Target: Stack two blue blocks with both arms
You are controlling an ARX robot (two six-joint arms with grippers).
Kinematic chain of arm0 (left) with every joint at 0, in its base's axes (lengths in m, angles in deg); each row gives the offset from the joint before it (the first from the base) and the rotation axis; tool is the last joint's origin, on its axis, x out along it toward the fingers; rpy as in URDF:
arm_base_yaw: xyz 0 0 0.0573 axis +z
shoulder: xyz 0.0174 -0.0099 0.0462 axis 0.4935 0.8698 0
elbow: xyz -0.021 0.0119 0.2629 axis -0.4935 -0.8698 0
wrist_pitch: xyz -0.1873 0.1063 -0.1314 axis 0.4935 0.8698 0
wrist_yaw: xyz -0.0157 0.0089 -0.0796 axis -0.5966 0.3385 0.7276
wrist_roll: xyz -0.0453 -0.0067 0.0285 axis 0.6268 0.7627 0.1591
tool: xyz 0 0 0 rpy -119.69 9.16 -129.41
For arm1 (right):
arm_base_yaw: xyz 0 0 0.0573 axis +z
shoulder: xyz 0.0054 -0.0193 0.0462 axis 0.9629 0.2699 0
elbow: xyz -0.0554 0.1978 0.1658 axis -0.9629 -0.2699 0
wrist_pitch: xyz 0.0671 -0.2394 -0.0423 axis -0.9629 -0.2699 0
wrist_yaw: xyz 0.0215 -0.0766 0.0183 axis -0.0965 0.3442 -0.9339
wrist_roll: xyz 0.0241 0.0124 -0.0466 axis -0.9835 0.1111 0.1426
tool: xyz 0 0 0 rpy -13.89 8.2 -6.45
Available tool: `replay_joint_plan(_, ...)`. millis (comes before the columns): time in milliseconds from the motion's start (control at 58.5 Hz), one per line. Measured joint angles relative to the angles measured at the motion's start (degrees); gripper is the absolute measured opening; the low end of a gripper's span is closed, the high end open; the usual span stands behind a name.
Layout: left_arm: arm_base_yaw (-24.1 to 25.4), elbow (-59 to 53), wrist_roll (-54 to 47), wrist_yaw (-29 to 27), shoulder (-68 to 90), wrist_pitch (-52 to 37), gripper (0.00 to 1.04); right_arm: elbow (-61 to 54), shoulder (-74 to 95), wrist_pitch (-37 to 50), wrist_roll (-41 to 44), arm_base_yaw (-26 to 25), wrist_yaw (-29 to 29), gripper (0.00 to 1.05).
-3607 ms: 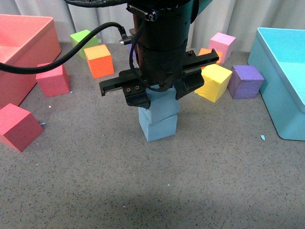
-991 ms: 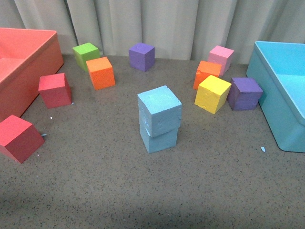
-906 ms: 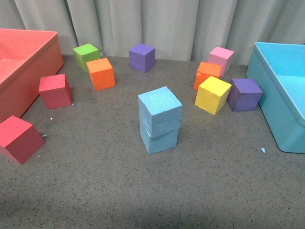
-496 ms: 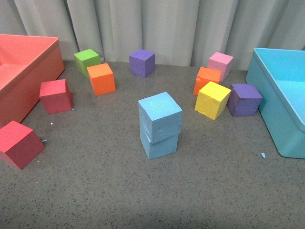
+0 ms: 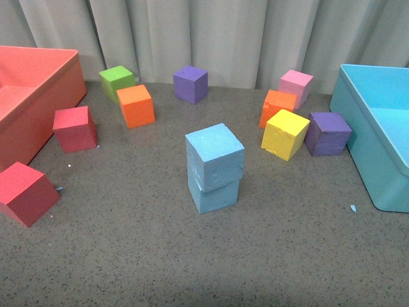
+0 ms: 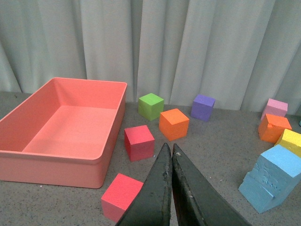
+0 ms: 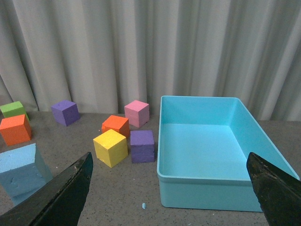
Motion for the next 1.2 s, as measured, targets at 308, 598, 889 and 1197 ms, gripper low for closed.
replay_joint_plan(308, 0.0, 0.0, 0.0, 0.0, -6.0, 6.4, 0.04, 0.0, 0.0, 0.0, 0.0, 0.0, 0.0, 0.95)
replay_joint_plan(598, 0.0, 0.0, 0.0, 0.1, -13.5, 13.9, 0.06, 0.0, 0.0, 0.0, 0.0, 0.0, 0.0, 0.95)
replay_joint_plan(889, 0.0, 0.0, 0.0, 0.0, -13.5, 13.9, 0.60, 0.0, 0.0, 0.0, 0.0, 0.0, 0.0, 0.95)
replay_joint_plan(1197, 0.0, 0.0, -0.1, 0.1, -13.6, 13.9, 0.98, 0.0, 0.0, 0.0, 0.0, 0.0, 0.0, 0.95)
